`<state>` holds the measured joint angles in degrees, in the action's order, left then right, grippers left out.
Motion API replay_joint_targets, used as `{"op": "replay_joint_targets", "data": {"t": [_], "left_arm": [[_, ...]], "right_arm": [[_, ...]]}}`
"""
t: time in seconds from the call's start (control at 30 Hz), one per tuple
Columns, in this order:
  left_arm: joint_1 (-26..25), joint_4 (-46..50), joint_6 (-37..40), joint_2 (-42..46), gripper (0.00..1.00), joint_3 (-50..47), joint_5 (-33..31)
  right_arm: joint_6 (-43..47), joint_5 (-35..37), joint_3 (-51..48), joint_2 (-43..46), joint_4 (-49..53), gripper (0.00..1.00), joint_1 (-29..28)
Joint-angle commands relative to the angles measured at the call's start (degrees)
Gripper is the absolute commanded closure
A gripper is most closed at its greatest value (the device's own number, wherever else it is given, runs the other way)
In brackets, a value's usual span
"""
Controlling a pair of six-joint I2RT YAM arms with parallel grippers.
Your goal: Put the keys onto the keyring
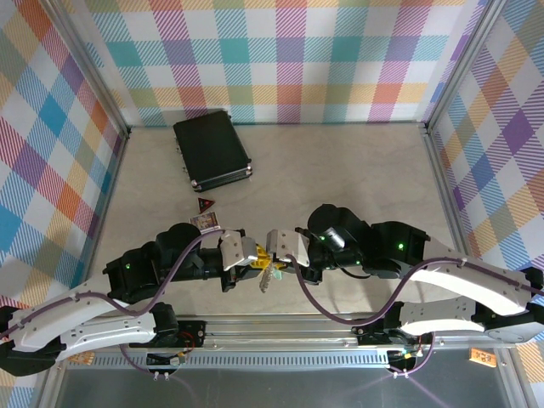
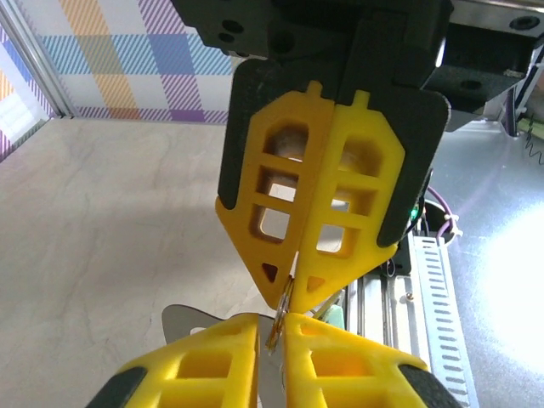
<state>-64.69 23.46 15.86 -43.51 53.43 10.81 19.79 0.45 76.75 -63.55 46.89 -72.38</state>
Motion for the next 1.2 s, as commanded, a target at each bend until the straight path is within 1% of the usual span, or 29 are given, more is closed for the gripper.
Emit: {"op": "replay_joint_targets", "data": {"t": [0.0, 0.17, 0.3, 0.33, 0.4, 0.63, 0.7, 0.87, 0.97, 1.07, 1.17], "left_arm": [[0.2, -1.2, 0.2, 0.1, 0.87, 1.4, 0.2], [0.2, -1.9, -0.1, 0.3, 0.88, 0.7, 0.4], [0.2, -3.6, -1.2, 0.7, 0.88, 0.1, 2.2], [0.2, -4.4, -1.6, 0.9, 0.89, -0.3, 2.8], [0.2, -5.2, -2.1, 1.3, 1.00, -0.5, 3.8], [0.2, -7.1, -2.9, 2.9, 1.00, -1.4, 4.1], [0.2, -10.8, -3.2, 4.1, 1.00, -2.2, 3.6], [0.2, -15.6, -4.4, 6.1, 1.00, -3.7, 4.3], [0.2, -18.2, -5.2, 6.5, 1.00, -4.7, 5.0], [0.2, -21.6, -6.7, 6.9, 1.00, -5.9, 5.8], [0.2, -23.8, -7.9, 6.8, 1.00, -6.7, 7.1]], "right_arm": [[0.7, -1.3, 2.1, 0.2, 1.0, 1.00, -0.2], [0.8, -3.4, 1.9, 0.3, -0.2, 1.00, -0.2], [0.6, -3.7, 1.5, 0.2, -1.4, 1.00, -0.2], [0.5, -3.7, 1.2, 0.4, -2.1, 1.00, -0.2], [0.1, -3.6, 0.2, 1.2, -3.9, 1.00, -0.2], [-2.5, -5.9, -5.1, 6.4, -11.5, 1.00, -0.2], [-3.7, -5.6, -6.9, 7.9, -14.0, 1.00, -0.2], [-7.0, -5.0, -12.7, 11.5, -23.0, 0.85, 0.0], [-9.0, -4.9, -15.4, 12.6, -27.9, 0.83, 0.1], [-10.1, -4.8, -17.0, 13.7, -30.5, 0.82, 0.0], [-10.9, -5.7, -18.6, 14.8, -32.6, 0.78, 0.0]]}}
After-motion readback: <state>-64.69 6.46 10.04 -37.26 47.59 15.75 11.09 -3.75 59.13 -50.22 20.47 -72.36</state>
